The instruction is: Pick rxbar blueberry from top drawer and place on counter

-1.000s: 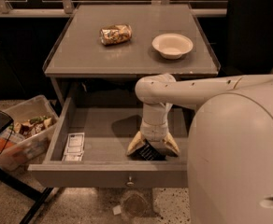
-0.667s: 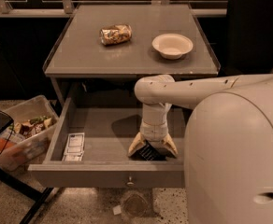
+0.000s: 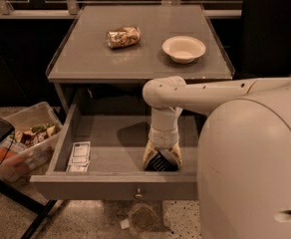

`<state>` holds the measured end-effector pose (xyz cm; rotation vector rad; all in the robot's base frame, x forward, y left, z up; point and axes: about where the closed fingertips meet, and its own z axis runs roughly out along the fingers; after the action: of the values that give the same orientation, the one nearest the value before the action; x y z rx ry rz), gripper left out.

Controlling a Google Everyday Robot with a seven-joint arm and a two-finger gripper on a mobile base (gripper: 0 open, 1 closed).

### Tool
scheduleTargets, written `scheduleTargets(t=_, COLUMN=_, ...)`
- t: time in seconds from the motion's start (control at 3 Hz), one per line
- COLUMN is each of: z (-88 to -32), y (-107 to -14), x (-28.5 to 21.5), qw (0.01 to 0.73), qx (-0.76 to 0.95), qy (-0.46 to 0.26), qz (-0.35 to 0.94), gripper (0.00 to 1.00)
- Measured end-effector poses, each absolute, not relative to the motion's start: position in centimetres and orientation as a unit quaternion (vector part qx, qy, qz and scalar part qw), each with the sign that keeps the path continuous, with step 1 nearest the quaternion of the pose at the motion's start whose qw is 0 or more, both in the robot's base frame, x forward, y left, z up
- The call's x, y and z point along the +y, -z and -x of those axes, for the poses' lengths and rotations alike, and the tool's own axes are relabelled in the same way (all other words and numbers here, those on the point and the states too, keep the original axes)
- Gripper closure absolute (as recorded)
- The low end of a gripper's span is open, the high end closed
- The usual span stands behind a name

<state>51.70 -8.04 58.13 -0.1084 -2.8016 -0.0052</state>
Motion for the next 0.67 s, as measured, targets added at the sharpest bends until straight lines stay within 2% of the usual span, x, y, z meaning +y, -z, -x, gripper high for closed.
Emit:
scheduleTargets(t=0.33, z=-51.7, y=-59.03, x=-8.04, qw=0.168, qx=-0.985, qy=0.002, qz=0.038, gripper=0.89)
scheduleTargets(t=0.67, z=-51.7, y=-59.36, x=-8.04, qw=0.168, qx=-0.985, qy=0.002, qz=0.038, gripper=1.0)
